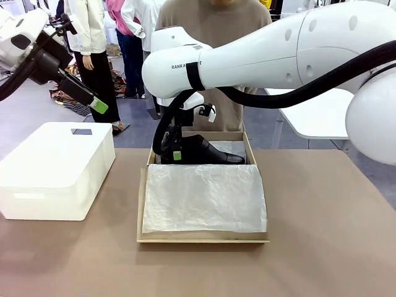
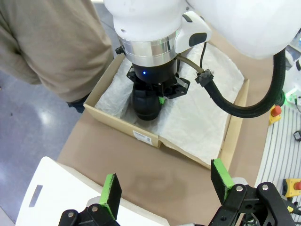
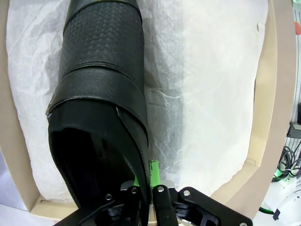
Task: Pack the shoes into the box.
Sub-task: Place the other shoe of the Shoes into the Shoes Box.
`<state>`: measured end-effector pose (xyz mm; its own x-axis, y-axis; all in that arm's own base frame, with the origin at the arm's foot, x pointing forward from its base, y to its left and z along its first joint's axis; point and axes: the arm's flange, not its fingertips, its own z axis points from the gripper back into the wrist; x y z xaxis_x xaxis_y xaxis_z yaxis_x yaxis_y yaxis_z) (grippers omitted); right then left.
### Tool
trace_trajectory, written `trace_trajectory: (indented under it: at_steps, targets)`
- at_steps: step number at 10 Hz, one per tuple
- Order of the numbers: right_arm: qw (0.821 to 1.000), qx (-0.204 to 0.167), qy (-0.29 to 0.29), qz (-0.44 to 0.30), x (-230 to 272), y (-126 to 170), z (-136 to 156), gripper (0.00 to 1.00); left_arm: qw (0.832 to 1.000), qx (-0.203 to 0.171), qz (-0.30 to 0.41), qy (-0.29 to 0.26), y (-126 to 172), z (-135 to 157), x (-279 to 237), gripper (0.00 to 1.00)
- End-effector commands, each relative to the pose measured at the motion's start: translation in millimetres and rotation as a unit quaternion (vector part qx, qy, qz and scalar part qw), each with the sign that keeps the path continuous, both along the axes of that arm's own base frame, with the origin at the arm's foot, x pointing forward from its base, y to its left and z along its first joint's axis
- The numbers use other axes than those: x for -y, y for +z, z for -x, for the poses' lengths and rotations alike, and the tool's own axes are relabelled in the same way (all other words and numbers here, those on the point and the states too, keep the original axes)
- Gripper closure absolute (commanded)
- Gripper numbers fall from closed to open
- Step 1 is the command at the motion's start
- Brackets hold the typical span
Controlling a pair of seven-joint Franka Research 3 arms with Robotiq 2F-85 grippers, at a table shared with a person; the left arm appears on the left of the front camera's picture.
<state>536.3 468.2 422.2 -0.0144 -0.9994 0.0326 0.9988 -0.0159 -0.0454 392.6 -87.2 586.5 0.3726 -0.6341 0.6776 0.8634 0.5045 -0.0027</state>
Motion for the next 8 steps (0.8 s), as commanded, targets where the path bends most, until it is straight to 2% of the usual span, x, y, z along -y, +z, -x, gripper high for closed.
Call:
trace_trajectory:
  at_steps: [1, 4, 5, 8]
  targets:
    - [1.000, 0.007, -0.021, 0.016, -11.9, 8.9, -8.3, 1.00, 1.000, 0.002, 0.012, 0.003, -0.8, -0.1, 1.2, 0.00]
    - [1.000, 0.007, -0.021, 0.021, -13.2, 7.3, -10.1, 1.00, 1.000, 0.002, 0.012, 0.003, -0.8, -0.1, 1.2, 0.00]
    - [1.000, 0.002, -0.019, 0.020, -13.2, 7.9, -10.3, 0.90, 1.000, 0.002, 0.012, 0.003, -0.8, -0.1, 1.2, 0.00]
    - [1.000, -0.007, -0.019, 0.008, -10.2, 17.2, -9.5, 0.34, 1.000, 0.002, 0.012, 0.003, -0.8, -0.1, 1.2, 0.00]
